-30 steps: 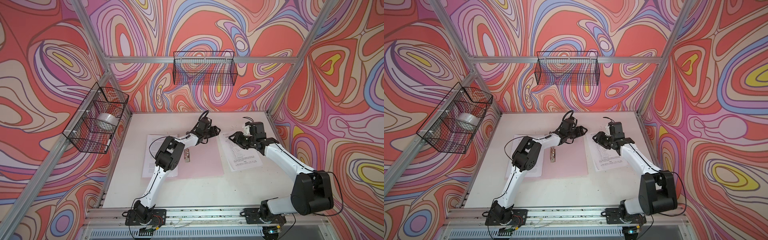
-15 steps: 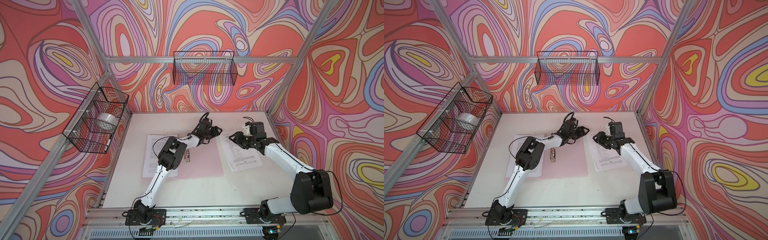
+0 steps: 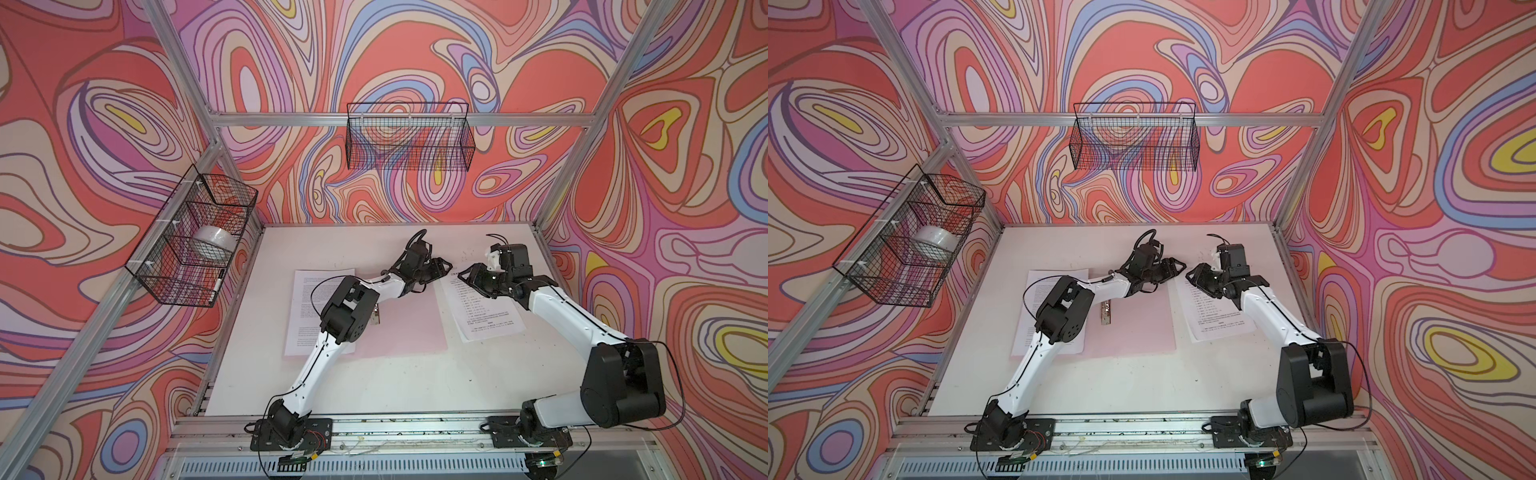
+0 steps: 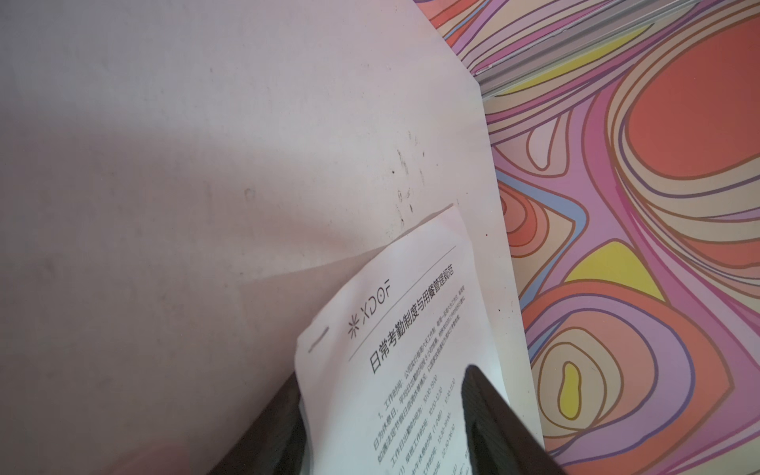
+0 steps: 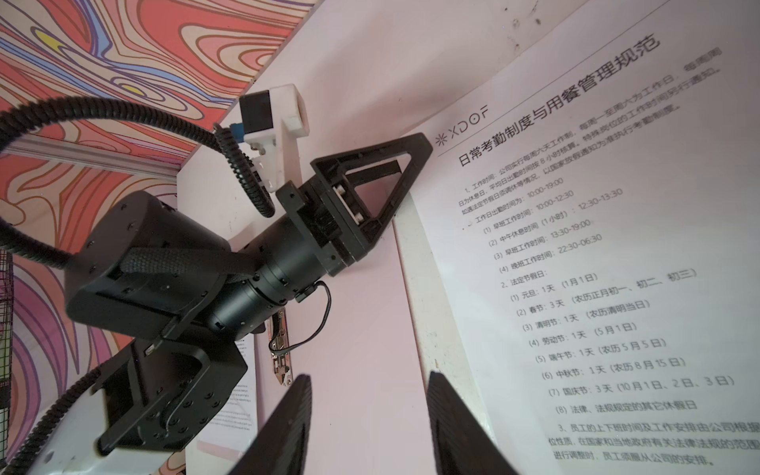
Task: Put the files into the folder
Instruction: 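Grasp the corner of the XDOF sheet with the left gripper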
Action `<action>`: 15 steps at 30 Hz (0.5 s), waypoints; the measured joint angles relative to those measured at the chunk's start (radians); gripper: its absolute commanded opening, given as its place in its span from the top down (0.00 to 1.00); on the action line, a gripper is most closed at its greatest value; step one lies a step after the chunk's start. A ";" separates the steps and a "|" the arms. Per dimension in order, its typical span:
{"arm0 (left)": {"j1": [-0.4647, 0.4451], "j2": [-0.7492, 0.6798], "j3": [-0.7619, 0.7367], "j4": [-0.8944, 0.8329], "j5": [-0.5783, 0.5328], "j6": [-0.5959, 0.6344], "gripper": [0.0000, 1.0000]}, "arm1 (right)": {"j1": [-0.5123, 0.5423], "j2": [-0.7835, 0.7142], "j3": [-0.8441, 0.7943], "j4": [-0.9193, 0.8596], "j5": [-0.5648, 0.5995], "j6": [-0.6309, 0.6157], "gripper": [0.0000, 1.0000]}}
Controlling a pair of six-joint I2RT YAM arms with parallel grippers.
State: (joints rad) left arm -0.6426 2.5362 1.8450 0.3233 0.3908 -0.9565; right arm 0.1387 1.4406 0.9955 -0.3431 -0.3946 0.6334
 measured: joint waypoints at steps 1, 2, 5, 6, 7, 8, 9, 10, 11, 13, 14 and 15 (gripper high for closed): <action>0.000 0.000 -0.002 0.002 0.000 -0.002 0.48 | 0.000 0.000 -0.001 0.000 0.000 0.000 0.53; 0.000 0.000 -0.003 0.003 0.001 -0.006 0.50 | 0.000 0.000 -0.001 0.000 0.000 0.000 0.53; 0.000 0.004 -0.003 0.003 0.001 -0.013 0.58 | 0.000 0.000 -0.002 0.001 0.000 0.000 0.53; 0.000 0.006 -0.003 0.004 0.002 -0.013 0.62 | 0.000 0.000 -0.003 0.003 0.000 0.000 0.53; 0.000 0.007 -0.003 0.003 0.002 -0.014 0.66 | 0.000 0.000 -0.004 0.004 0.000 0.000 0.53; 0.000 0.008 -0.003 0.003 0.002 -0.016 0.72 | 0.000 0.000 -0.005 0.005 0.000 0.000 0.53; 0.000 0.009 -0.003 0.003 0.002 -0.018 0.80 | 0.000 0.000 -0.006 0.007 0.000 0.000 0.53; 0.000 0.010 -0.002 0.002 0.002 -0.018 0.87 | 0.000 0.000 -0.006 0.007 0.000 0.001 0.53; 0.000 0.011 0.001 0.001 0.002 -0.019 0.95 | 0.000 0.000 -0.006 0.007 0.000 0.001 0.54; 0.000 0.011 0.006 -0.003 0.003 -0.020 1.00 | 0.000 0.000 -0.006 0.007 0.000 0.003 0.54; 0.000 0.011 0.009 -0.005 0.004 -0.023 1.00 | 0.000 0.000 -0.006 0.007 0.000 0.004 0.54; 0.000 0.011 0.013 -0.005 0.006 -0.023 1.00 | 0.000 0.000 -0.006 0.007 0.000 0.005 0.54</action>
State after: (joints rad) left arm -0.6426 2.5477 1.8576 0.3183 0.3973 -0.9791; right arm 0.1387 1.4406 0.9890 -0.3359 -0.3946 0.6380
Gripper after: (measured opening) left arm 0.048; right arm 0.460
